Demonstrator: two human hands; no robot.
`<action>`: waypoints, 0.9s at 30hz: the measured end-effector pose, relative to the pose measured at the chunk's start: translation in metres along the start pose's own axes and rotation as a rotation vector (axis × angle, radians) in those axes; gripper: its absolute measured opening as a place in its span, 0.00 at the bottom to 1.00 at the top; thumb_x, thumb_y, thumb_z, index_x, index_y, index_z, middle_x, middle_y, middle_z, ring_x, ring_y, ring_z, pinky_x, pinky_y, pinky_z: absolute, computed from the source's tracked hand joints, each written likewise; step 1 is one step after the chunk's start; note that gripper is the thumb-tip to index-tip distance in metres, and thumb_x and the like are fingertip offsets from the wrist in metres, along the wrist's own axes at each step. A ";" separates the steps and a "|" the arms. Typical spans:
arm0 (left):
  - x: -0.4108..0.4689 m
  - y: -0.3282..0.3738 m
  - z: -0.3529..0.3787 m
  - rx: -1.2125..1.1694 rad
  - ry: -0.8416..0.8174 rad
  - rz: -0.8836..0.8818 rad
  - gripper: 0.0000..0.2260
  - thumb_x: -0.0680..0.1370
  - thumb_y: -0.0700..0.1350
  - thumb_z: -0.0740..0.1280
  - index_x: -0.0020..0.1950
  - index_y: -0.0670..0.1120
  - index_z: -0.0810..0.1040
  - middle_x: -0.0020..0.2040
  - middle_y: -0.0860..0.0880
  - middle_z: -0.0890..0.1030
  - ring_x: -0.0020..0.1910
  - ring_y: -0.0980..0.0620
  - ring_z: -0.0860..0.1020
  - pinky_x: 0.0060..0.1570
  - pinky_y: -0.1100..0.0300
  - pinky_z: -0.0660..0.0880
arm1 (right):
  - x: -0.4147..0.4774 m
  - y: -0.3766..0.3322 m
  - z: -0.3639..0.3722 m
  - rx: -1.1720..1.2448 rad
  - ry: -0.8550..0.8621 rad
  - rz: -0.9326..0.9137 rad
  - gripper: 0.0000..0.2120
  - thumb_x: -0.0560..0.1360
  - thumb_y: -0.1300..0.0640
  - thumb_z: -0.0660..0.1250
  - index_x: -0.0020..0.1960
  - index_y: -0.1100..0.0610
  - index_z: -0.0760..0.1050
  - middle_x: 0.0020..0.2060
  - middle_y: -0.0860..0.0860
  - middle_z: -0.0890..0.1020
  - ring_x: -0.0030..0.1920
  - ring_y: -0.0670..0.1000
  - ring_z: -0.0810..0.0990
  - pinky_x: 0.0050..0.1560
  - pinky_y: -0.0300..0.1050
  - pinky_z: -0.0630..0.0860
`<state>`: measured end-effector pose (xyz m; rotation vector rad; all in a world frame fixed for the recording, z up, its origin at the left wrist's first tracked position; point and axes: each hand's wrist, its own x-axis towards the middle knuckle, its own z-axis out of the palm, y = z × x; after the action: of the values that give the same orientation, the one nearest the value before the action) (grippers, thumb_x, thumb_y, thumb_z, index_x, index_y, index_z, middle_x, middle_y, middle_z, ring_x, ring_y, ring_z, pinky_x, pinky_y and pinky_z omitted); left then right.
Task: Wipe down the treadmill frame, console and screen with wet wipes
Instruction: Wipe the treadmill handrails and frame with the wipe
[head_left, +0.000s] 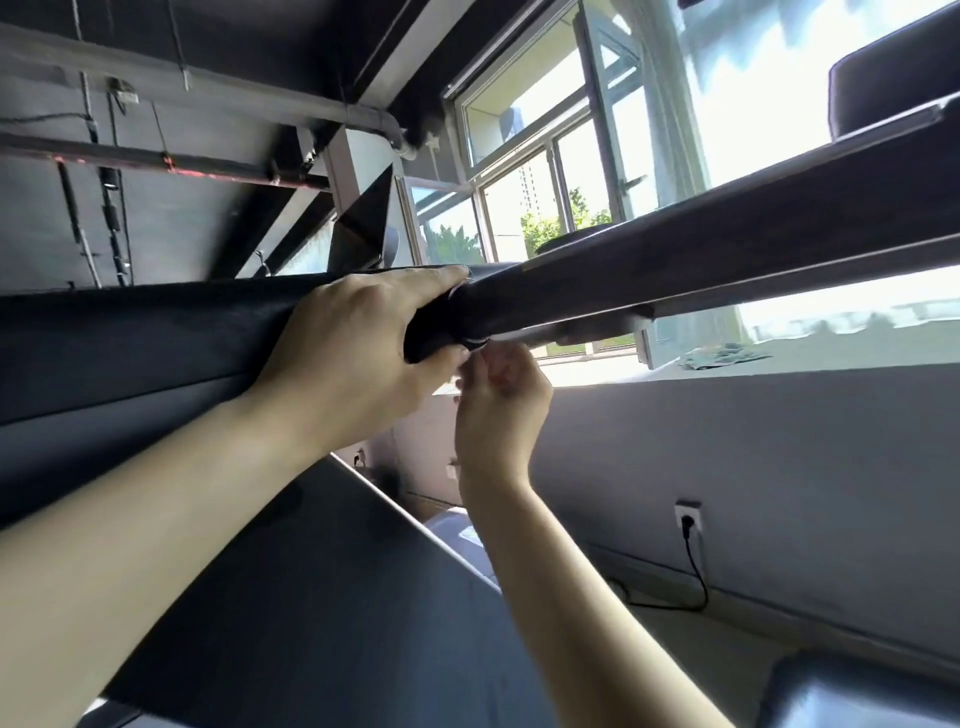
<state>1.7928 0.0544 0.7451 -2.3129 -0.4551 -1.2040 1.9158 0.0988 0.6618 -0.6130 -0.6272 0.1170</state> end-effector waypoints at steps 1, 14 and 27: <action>0.000 0.000 0.001 0.006 0.019 0.001 0.27 0.72 0.56 0.69 0.71 0.55 0.78 0.64 0.54 0.83 0.62 0.49 0.81 0.59 0.56 0.75 | 0.000 0.000 -0.002 -0.017 -0.029 -0.018 0.07 0.74 0.61 0.67 0.37 0.54 0.77 0.30 0.45 0.80 0.33 0.48 0.77 0.41 0.54 0.77; 0.001 0.000 0.010 -0.009 0.129 -0.027 0.27 0.69 0.60 0.71 0.68 0.57 0.80 0.60 0.53 0.85 0.58 0.45 0.83 0.56 0.52 0.76 | 0.052 0.003 -0.020 -0.240 0.026 -0.138 0.06 0.76 0.64 0.70 0.41 0.57 0.78 0.32 0.47 0.80 0.35 0.45 0.77 0.37 0.39 0.69; -0.001 -0.005 0.016 -0.020 0.180 -0.007 0.27 0.71 0.61 0.70 0.69 0.56 0.80 0.59 0.54 0.85 0.56 0.48 0.83 0.53 0.58 0.74 | 0.052 0.018 -0.026 -0.553 0.012 -0.384 0.06 0.79 0.58 0.65 0.44 0.54 0.77 0.37 0.52 0.83 0.40 0.57 0.80 0.35 0.47 0.70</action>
<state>1.8006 0.0678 0.7377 -2.1958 -0.3885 -1.4108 1.9739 0.1151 0.6618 -1.0099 -0.7604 -0.4334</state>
